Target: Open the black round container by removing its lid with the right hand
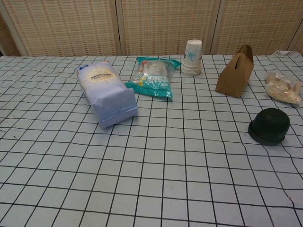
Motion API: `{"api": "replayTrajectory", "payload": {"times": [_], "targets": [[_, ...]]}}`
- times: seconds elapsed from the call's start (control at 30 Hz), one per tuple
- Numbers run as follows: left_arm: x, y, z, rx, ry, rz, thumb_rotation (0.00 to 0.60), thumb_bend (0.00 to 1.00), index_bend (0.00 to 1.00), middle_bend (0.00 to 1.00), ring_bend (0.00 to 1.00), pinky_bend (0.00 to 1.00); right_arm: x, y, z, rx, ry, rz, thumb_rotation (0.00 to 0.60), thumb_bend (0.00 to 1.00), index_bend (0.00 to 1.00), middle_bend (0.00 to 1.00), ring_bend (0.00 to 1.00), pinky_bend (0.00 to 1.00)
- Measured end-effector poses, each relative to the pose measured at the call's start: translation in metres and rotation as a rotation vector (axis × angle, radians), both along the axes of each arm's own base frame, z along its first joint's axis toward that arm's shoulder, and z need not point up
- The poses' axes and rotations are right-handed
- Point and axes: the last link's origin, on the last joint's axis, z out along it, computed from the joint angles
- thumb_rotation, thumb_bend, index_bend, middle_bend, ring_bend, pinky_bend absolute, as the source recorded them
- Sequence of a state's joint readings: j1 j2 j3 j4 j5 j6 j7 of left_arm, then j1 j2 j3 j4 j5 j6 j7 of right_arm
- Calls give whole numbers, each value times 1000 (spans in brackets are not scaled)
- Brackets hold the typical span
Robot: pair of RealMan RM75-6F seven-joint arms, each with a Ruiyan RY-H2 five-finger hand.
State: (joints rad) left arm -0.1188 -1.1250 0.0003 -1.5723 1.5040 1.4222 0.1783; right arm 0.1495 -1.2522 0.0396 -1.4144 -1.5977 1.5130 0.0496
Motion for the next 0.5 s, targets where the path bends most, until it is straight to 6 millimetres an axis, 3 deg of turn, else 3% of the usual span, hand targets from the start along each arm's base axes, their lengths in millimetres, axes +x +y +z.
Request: {"api": "replayTrajectory", "payload": {"times": [0.37, 0.5], "targets": [[1, -1, 5, 24, -5, 5, 600, 304, 54, 0, 0, 337, -2, -1, -1, 49, -3, -35, 600, 147, 152, 172, 37, 189], [-2, -2, 4, 18, 4, 13, 600, 305, 54, 0, 0, 337, -3, -3, -5, 102, 6, -42, 600, 107, 39, 124, 11, 150]]}}
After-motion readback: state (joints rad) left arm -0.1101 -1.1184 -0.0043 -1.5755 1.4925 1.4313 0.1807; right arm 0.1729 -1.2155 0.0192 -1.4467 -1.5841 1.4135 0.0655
